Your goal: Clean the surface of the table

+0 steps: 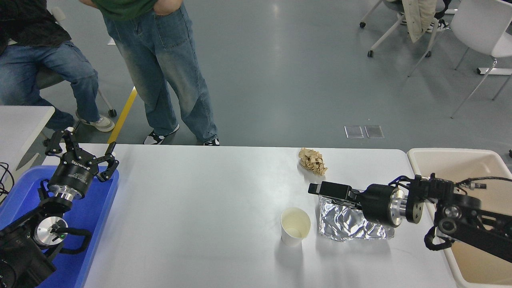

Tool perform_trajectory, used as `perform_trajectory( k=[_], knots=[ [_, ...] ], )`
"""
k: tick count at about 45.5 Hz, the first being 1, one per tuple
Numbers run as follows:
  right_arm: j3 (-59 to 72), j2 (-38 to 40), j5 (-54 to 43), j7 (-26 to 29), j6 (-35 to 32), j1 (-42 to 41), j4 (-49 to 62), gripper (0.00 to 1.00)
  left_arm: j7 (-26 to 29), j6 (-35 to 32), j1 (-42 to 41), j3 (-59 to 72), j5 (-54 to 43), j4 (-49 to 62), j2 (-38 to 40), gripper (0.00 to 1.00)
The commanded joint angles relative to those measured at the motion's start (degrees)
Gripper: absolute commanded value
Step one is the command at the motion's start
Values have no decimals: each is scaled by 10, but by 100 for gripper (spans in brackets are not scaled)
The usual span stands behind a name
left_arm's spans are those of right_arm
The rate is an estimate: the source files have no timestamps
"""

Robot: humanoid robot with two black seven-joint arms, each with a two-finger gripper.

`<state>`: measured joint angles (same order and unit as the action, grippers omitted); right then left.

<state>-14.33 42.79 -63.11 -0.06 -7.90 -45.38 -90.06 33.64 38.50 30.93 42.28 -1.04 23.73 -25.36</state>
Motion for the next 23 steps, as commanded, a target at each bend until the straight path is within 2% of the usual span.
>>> perform_trajectory(
  k=[1,15,23],
  knots=[
    [134,-17,-32,0,-9,-102,5,100,0,0,0,0,0,0,0,100],
    [213,-113,-85,3,-1,-132,73,100,-1,1,0,0,0,0,0,100],
    [216,-131,-90,3,7,-132,98,100,0,0,0,0,0,0,0,100]
  ],
)
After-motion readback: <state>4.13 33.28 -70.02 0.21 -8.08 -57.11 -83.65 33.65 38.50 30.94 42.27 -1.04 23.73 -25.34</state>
